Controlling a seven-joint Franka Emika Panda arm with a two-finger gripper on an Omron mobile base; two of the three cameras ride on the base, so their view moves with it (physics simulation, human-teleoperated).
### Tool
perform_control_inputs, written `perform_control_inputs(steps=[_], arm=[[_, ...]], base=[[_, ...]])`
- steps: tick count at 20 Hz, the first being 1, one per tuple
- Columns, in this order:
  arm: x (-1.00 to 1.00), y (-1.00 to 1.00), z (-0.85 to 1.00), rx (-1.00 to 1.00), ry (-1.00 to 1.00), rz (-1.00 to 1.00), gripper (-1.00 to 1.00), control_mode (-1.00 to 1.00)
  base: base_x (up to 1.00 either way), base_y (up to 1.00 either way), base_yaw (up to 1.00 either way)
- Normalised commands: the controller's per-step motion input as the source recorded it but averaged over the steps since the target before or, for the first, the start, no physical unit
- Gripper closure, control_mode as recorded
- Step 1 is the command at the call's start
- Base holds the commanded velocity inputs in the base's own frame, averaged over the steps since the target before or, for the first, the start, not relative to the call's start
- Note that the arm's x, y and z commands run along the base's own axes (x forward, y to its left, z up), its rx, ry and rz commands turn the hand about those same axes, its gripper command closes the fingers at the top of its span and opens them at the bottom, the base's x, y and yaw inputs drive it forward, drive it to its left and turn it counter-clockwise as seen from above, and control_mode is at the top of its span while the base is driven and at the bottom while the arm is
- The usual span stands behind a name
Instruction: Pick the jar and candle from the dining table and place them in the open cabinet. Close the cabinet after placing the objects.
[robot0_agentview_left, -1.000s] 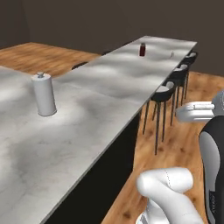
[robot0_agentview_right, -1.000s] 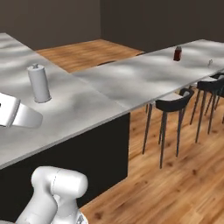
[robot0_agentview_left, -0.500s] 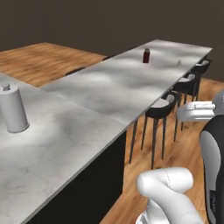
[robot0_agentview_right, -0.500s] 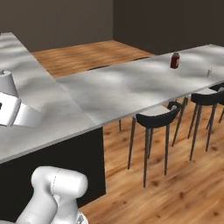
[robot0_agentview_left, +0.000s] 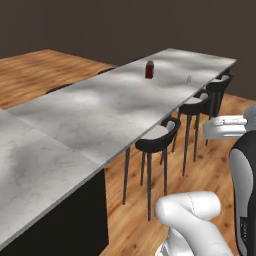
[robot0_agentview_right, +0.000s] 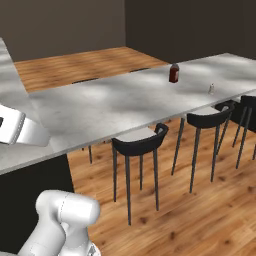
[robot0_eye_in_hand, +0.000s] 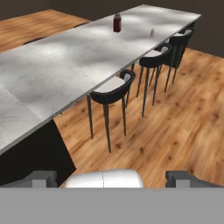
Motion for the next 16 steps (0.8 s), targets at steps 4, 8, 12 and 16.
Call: perform_control_inputs(steps=[4, 8, 12, 16], arm=[[0.0, 0.0, 0.0, 0.0, 0.0, 0.0, -1.0, 1.0], [0.0, 0.0, 0.0, 0.0, 0.0, 0.0, -1.0, 1.0], [0.0, 0.0, 0.0, 0.0, 0.0, 0.0, -1.0, 1.0], [0.0, 0.0, 0.0, 0.0, 0.0, 0.0, -1.0, 1.0]], base=[[0.39, -1.0, 0.05], [0.44, -1.0, 0.07], [0.5, -1.0, 0.09], [0.54, -1.0, 0.1]])
